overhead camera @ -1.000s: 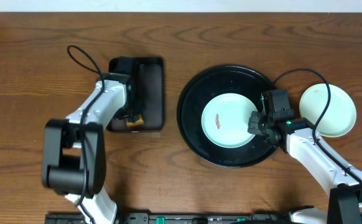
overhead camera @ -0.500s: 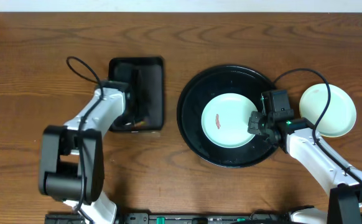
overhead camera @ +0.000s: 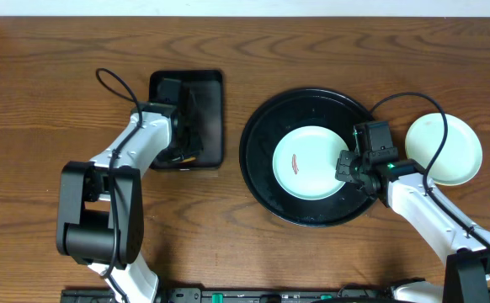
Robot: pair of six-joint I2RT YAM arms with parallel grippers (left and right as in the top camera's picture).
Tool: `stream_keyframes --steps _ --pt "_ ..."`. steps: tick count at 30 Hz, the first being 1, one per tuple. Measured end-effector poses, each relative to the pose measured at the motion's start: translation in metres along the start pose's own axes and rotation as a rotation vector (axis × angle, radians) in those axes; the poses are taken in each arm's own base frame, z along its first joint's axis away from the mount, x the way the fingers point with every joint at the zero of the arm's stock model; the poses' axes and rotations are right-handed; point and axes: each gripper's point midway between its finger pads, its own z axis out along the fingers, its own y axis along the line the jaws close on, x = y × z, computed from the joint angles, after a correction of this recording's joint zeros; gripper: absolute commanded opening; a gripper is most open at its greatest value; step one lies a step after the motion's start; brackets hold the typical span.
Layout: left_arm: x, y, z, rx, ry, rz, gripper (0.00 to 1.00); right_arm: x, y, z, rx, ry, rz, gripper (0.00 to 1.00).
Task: Clean dirty plates on tray and stack at the side
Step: 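Pick up the sponge with the left gripper and bring it over the plate, then wipe the second green plate with the sponge in the left gripper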
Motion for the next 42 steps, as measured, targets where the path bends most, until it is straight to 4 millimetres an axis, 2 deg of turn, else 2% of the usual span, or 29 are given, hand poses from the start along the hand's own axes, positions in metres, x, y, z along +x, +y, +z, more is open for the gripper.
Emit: stream_keyframes --steps 3,8,9,12,13,15,19,23,26,28,31,34,36,39,42 --pt "-0.005 -0.002 -0.004 0.002 -0.015 0.007 0.48 0.0 0.0 0.0 0.0 0.0 0.0 0.01" --pt "-0.015 0.009 -0.005 -0.064 -0.065 0.007 0.48 0.0 0.0 0.0 0.001 0.0 0.0 0.01" --pt "-0.018 0.011 -0.004 -0.077 -0.081 0.007 0.44 0.0 0.0 0.0 0.0 0.0 0.0 0.01" --pt "-0.027 0.014 0.003 -0.101 -0.111 0.002 0.13 0.0 0.0 0.0 0.0 0.0 0.0 0.01" --pt "-0.027 0.014 0.007 -0.108 -0.107 0.007 0.08 0.0 0.0 0.0 0.0 0.0 0.0 0.01" --pt "-0.026 0.017 0.014 -0.121 -0.094 0.014 0.07 0.0 0.0 0.0 0.0 0.0 0.0 0.01" --pt "-0.026 0.016 0.013 -0.114 -0.087 0.017 0.08 0.0 0.0 0.0 0.0 0.0 0.0 0.01" --pt "-0.019 0.012 0.008 -0.08 -0.051 0.016 0.07 0.0 0.0 0.0 0.0 0.0 0.0 0.01" --pt "-0.01 0.003 -0.003 -0.025 -0.022 0.018 0.07 0.0 0.0 0.0 0.0 0.0 0.0 0.01" --pt "-0.01 -0.007 -0.014 0.028 -0.032 0.022 0.07 0.0 0.0 0.0 0.0 0.0 0.0 0.01" --pt "-0.013 -0.028 -0.042 0.12 -0.091 0.049 0.08 0.0 0.0 0.0 0.0 0.0 0.0 0.01" --pt "-0.018 -0.057 -0.069 0.207 -0.172 0.094 0.07 0.0 0.0 0.0 0.0 -0.001 0.0 0.01" --pt "-0.02 -0.084 -0.085 0.272 -0.23 0.124 0.08 0.0 0.0 0.0 0.0 -0.001 0.0 0.01" --pt "-0.016 -0.122 -0.092 0.352 -0.265 0.14 0.07 0.0 0.0 0.0 0.0 -0.001 0.0 0.01" --pt "-0.002 -0.156 -0.088 0.409 -0.253 0.134 0.07 0.0 0.0 0.0 0.0 -0.002 0.0 0.01"
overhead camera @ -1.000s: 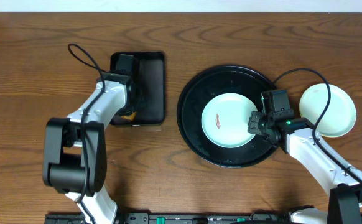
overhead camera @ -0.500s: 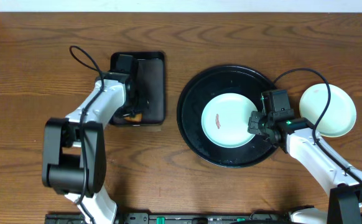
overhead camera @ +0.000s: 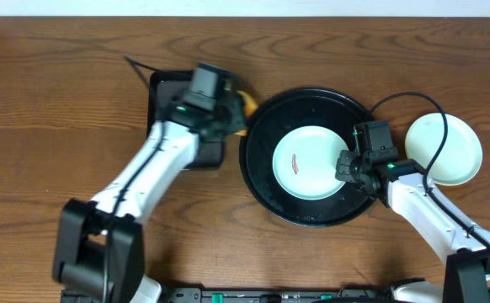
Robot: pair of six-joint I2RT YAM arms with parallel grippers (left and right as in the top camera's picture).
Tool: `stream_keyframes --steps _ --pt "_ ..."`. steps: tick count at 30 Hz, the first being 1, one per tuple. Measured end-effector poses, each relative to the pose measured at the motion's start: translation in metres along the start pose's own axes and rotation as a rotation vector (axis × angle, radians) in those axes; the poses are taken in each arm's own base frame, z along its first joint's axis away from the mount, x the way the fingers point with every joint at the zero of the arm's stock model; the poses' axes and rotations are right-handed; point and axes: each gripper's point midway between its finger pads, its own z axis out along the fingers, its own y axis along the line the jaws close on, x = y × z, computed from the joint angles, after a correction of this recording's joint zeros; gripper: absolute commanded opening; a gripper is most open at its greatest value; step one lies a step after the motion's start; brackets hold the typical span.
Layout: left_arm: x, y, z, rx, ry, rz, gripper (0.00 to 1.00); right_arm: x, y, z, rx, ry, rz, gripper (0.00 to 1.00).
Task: Clean dirty plates on tray and stack at the side
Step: 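Wipe the second green plate with the sponge in the left gripper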
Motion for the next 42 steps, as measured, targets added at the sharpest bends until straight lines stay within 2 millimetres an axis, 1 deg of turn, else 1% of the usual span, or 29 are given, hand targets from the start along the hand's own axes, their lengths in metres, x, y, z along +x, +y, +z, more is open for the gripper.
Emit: stream_keyframes --steps 3,7,11,15,18,23,27,31,33,38,40,42 --pt "0.019 -0.031 0.023 0.063 0.037 -0.025 0.07 0.0 0.0 0.0 0.001 0.0 0.0 0.01" --pt "0.06 -0.065 0.058 0.121 0.131 -0.083 0.07 0.0 0.0 0.0 0.002 -0.001 0.0 0.01" --pt "0.096 -0.086 0.082 0.141 0.205 -0.15 0.07 0.0 0.0 0.0 0.002 -0.001 -0.001 0.01" --pt "0.12 -0.09 0.096 0.123 0.268 -0.23 0.07 0.0 0.0 0.0 0.003 0.0 0.0 0.01" --pt "0.126 -0.09 0.102 0.117 0.299 -0.279 0.07 0.0 -0.001 0.0 0.006 0.001 0.0 0.01" --pt "0.13 -0.082 0.103 0.069 0.342 -0.307 0.07 0.002 -0.002 0.002 0.011 0.01 0.0 0.01" --pt "0.134 -0.065 0.098 -0.025 0.35 -0.273 0.07 0.003 -0.003 0.002 0.014 0.013 -0.001 0.01" --pt "0.136 -0.042 0.089 -0.141 0.333 -0.244 0.07 0.003 -0.003 0.002 0.016 0.012 -0.001 0.01" --pt "0.135 -0.04 0.088 -0.152 0.326 -0.236 0.08 0.003 -0.003 0.002 0.016 0.01 -0.001 0.01" --pt "0.134 -0.046 0.091 -0.115 0.322 -0.233 0.08 0.002 -0.003 0.002 0.016 0.01 -0.001 0.01" --pt "0.13 -0.056 0.094 -0.06 0.306 -0.232 0.07 0.002 -0.003 0.002 0.018 0.009 -0.001 0.01" --pt "0.126 -0.071 0.1 0.008 0.284 -0.227 0.08 0.002 -0.003 0.002 0.019 0.008 -0.001 0.01"
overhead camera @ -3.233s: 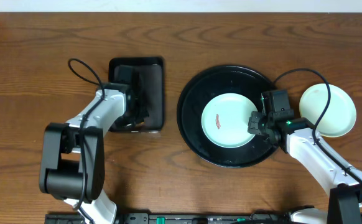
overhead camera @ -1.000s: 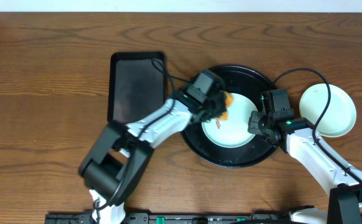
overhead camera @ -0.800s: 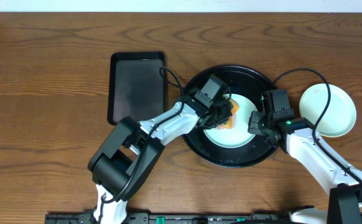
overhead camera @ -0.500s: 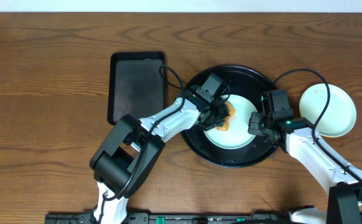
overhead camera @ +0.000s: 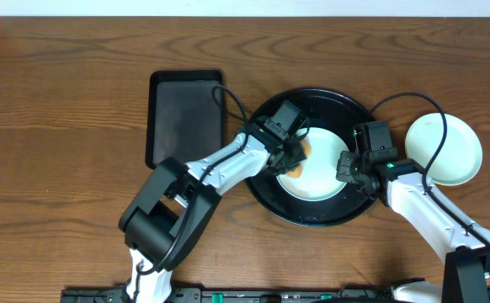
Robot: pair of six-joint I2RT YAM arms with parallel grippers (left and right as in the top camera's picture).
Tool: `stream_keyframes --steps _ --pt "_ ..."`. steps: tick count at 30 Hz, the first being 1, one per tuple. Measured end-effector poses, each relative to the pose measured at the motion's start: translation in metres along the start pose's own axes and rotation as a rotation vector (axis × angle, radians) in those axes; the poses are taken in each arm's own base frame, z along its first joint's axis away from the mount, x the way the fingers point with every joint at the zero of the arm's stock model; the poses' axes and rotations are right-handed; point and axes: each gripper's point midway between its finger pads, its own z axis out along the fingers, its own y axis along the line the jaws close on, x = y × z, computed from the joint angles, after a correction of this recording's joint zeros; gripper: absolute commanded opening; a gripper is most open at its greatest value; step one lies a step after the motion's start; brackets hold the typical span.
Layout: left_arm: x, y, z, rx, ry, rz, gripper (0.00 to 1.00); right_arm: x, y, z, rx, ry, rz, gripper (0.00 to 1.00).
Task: Clean dirty plates on tray and stack at the side
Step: 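Wipe the second green plate with the sponge in the left gripper, then return the sponge to the black rectangular tray with the left gripper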
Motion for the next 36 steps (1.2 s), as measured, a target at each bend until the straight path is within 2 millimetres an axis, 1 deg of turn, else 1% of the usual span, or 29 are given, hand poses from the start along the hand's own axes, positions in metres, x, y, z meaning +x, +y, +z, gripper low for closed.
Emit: stream_keyframes --steps 3,4,5,7,10,13,15,18,22,27,29,31,33,35,36 --pt "0.004 -0.027 0.008 0.105 -0.01 0.042 0.08 0.0 -0.001 0.0 0.003 0.001 0.0 0.01" --pt "0.007 -0.033 0.01 0.124 -0.008 0.053 0.08 0.0 -0.001 0.0 0.004 0.002 0.0 0.01" --pt "0.01 -0.037 0.012 0.136 -0.006 0.063 0.08 0.001 -0.001 0.0 0.006 0.005 0.0 0.01" --pt "0.012 -0.039 0.013 0.136 -0.011 0.071 0.08 0.003 -0.002 0.0 0.008 0.011 -0.001 0.01" --pt "0.004 -0.036 0.013 0.124 -0.043 0.097 0.08 0.003 -0.002 0.0 0.008 0.01 -0.002 0.01" --pt "-0.01 -0.03 0.011 0.098 -0.1 0.149 0.07 0.003 -0.002 0.0 0.008 0.01 -0.004 0.01" --pt "-0.031 -0.02 0.008 0.051 -0.172 0.214 0.08 0.003 -0.002 0.0 0.008 0.01 -0.005 0.01" --pt "-0.049 -0.003 0.004 -0.02 -0.224 0.288 0.07 0.002 0.0 0.0 -0.002 0.007 -0.005 0.01" --pt "-0.049 0.004 0.002 -0.07 -0.23 0.376 0.07 0.002 0.003 0.0 -0.012 0.007 -0.009 0.01" --pt "-0.045 0.01 -0.007 -0.098 -0.203 0.407 0.08 0.002 0.004 0.0 -0.018 0.01 -0.009 0.01" --pt "-0.043 0.01 -0.016 -0.092 -0.193 0.406 0.08 0.003 0.005 0.0 -0.02 0.013 -0.01 0.01" --pt "-0.044 0.011 -0.033 -0.085 -0.194 0.401 0.08 0.003 0.005 0.0 -0.019 0.014 -0.01 0.01" --pt "-0.05 0.008 -0.061 -0.073 -0.22 0.388 0.08 0.003 0.004 0.0 -0.016 0.014 -0.01 0.01" --pt "-0.059 0.008 -0.095 -0.058 -0.258 0.363 0.08 0.003 0.003 0.0 -0.013 0.014 -0.01 0.01" --pt "-0.063 0.011 -0.111 -0.056 -0.275 0.346 0.08 0.004 0.003 0.0 -0.013 0.015 -0.01 0.01"
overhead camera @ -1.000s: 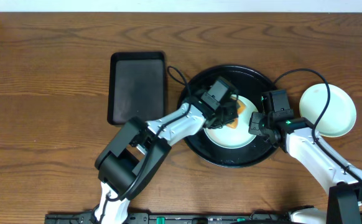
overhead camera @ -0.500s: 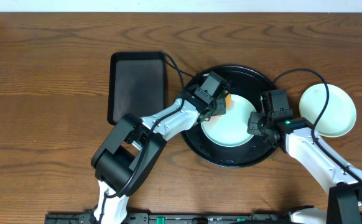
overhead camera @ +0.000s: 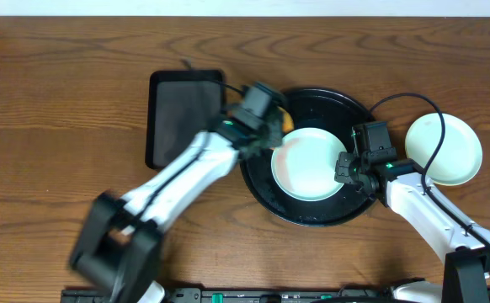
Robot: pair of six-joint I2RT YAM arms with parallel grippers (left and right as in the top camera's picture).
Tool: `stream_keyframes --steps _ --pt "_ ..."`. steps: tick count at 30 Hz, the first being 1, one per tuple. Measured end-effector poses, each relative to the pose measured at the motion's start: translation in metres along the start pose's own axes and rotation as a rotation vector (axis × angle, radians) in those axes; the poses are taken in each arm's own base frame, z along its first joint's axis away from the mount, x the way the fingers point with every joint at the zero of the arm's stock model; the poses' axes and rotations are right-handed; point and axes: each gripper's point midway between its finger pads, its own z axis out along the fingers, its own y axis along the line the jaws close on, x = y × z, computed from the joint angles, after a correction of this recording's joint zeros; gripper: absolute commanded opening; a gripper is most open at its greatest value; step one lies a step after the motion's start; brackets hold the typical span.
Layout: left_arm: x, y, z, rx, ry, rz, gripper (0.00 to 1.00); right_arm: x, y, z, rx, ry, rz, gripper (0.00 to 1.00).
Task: Clean dirty plates on tray and stack at the side
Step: 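Return the sponge to the black rectangular tray with the left gripper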
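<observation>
A white plate point(overhead camera: 308, 164) lies in the round black tray point(overhead camera: 260, 192); its face shows no stain. My left gripper point(overhead camera: 275, 128) hangs over the tray's upper left rim, just off the plate's edge, shut on an orange-yellow sponge point(overhead camera: 286, 120). The arm is blurred. My right gripper point(overhead camera: 344, 169) sits at the plate's right edge and appears shut on its rim.
A second white plate point(overhead camera: 444, 150) rests on the table right of the round tray. A black rectangular tray point(overhead camera: 184, 118) lies to the left, with nothing in it. The right arm's cable loops over the second plate.
My left gripper has moved with the sponge from the plate's upper left part to the tray's upper left rim. The red mark no longer shows on the plate. The right gripper has not moved.
My left gripper was down in the rectangular tray while the plate bore a red stain. Then it was between the two trays with the sponge in it, then on the plate over the stain. Now it is off the plate, which looks clean. The right gripper stayed at the plate's rim throughout.
</observation>
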Motion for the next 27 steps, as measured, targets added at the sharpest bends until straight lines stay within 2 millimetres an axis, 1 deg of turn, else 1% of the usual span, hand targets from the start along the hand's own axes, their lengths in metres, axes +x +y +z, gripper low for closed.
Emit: stream_keyframes --steps 2,3,4,5,6,8,11,13,15,16,17,18,19,21,24,26,27 --pt "-0.012 0.02 -0.026 -0.029 -0.024 -0.043 0.08 0.0 0.0 0.0 0.0 0.0 0.0 0.01" --pt "-0.016 0.033 -0.035 -0.058 -0.029 -0.066 0.08 0.0 0.0 0.0 0.001 0.0 0.0 0.01" --pt "-0.019 0.048 -0.041 -0.095 -0.029 -0.089 0.08 0.0 0.0 0.0 0.001 0.0 0.0 0.01" --pt "-0.021 0.068 -0.046 -0.145 -0.025 -0.118 0.08 0.0 0.0 0.0 0.002 -0.001 0.0 0.01" --pt "-0.023 0.082 -0.047 -0.182 -0.026 -0.137 0.08 0.0 0.0 0.0 0.002 -0.001 0.0 0.01" --pt "-0.029 0.113 -0.047 -0.254 -0.039 -0.181 0.08 0.0 0.0 0.0 0.002 -0.002 0.0 0.01" --pt "-0.034 0.158 -0.041 -0.346 -0.05 -0.247 0.08 -0.001 0.0 0.0 0.003 -0.003 -0.003 0.01" --pt "-0.033 0.183 -0.03 -0.393 -0.037 -0.286 0.08 -0.001 0.0 0.0 0.002 -0.004 -0.011 0.01" --pt "-0.029 0.203 -0.018 -0.432 -0.012 -0.314 0.08 -0.002 0.0 0.0 0.001 -0.007 -0.019 0.01" --pt "-0.026 0.208 -0.014 -0.442 -0.001 -0.321 0.08 -0.002 0.0 0.0 0.001 -0.008 -0.022 0.01" --pt "-0.021 0.217 -0.006 -0.457 0.025 -0.335 0.1 -0.002 0.0 0.0 0.001 -0.01 -0.027 0.01" --pt "-0.017 0.22 -0.001 -0.459 0.042 -0.342 0.12 -0.003 0.0 0.0 -0.001 -0.012 -0.034 0.01" --pt "-0.014 0.221 0.003 -0.452 0.053 -0.345 0.17 -0.004 0.001 0.0 -0.002 -0.015 -0.043 0.01" --pt "-0.012 0.217 0.006 -0.423 0.071 -0.334 0.37 -0.006 0.003 0.0 -0.011 -0.026 -0.078 0.01" --pt "-0.013 0.206 0.002 -0.371 0.076 -0.327 0.56 -0.013 0.009 -0.001 -0.039 -0.053 -0.155 0.01" --pt "-0.013 0.199 -0.005 -0.342 0.08 -0.33 0.67 -0.015 0.012 -0.002 -0.052 -0.061 -0.2 0.01" --pt "-0.015 0.195 -0.011 -0.329 0.075 -0.326 0.7 -0.016 0.013 -0.003 -0.057 -0.064 -0.218 0.01"
